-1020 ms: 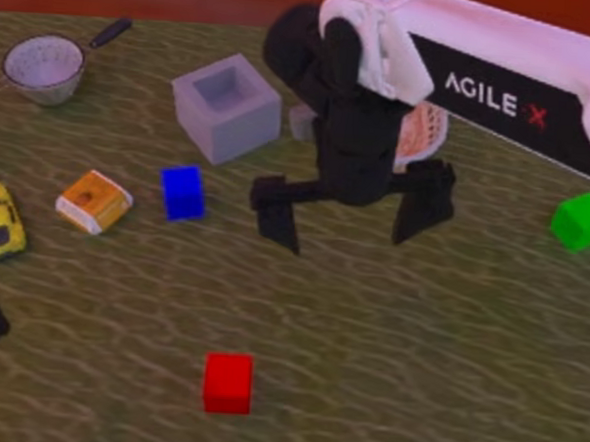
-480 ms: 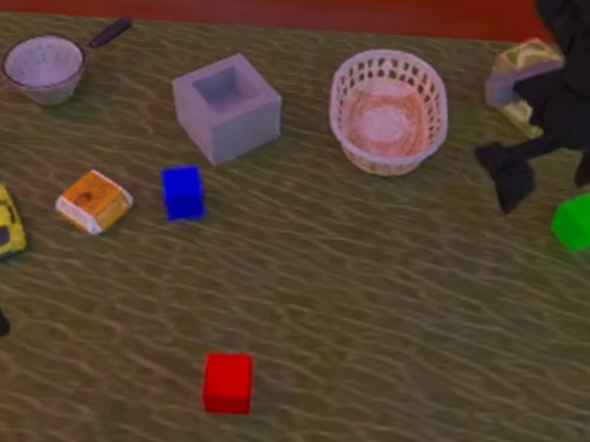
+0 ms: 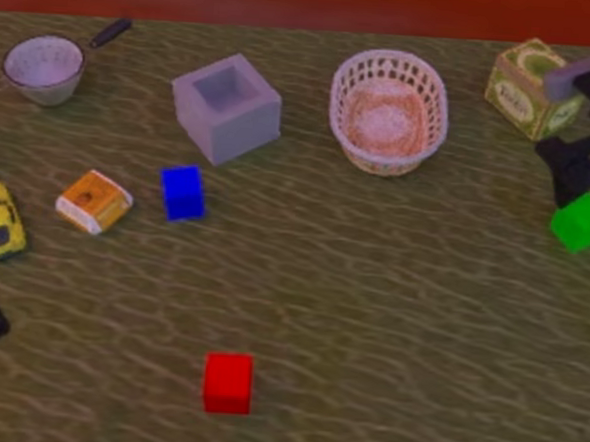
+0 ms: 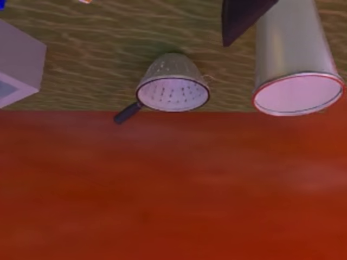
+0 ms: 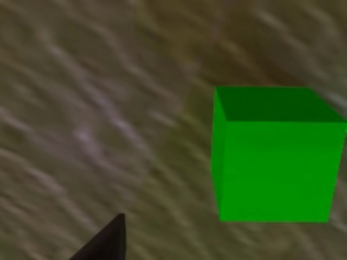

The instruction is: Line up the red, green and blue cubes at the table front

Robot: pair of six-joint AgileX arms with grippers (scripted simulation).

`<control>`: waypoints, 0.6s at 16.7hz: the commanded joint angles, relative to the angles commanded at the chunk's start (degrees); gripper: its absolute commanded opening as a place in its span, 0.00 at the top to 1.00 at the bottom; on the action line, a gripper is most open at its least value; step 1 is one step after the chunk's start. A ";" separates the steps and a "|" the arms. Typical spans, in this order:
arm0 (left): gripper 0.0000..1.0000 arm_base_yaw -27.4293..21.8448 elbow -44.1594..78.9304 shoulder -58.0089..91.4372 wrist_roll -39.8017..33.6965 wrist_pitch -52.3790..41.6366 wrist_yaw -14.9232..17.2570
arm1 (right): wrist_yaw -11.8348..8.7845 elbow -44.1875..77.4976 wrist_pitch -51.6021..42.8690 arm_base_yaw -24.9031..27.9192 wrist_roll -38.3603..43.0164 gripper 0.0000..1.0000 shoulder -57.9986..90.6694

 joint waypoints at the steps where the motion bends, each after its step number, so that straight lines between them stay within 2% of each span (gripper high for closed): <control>1: 0.00 0.00 0.00 0.00 0.00 0.00 0.00 | 0.07 0.12 -0.08 0.20 0.07 0.00 0.23; 4: 0.00 0.00 0.00 0.00 0.00 0.00 0.00 | 0.03 -1.40 2.19 0.14 0.13 0.00 0.89; 10: 0.00 0.00 0.00 0.00 0.00 0.00 0.00 | 0.05 -9.27 14.43 0.09 0.15 0.00 5.03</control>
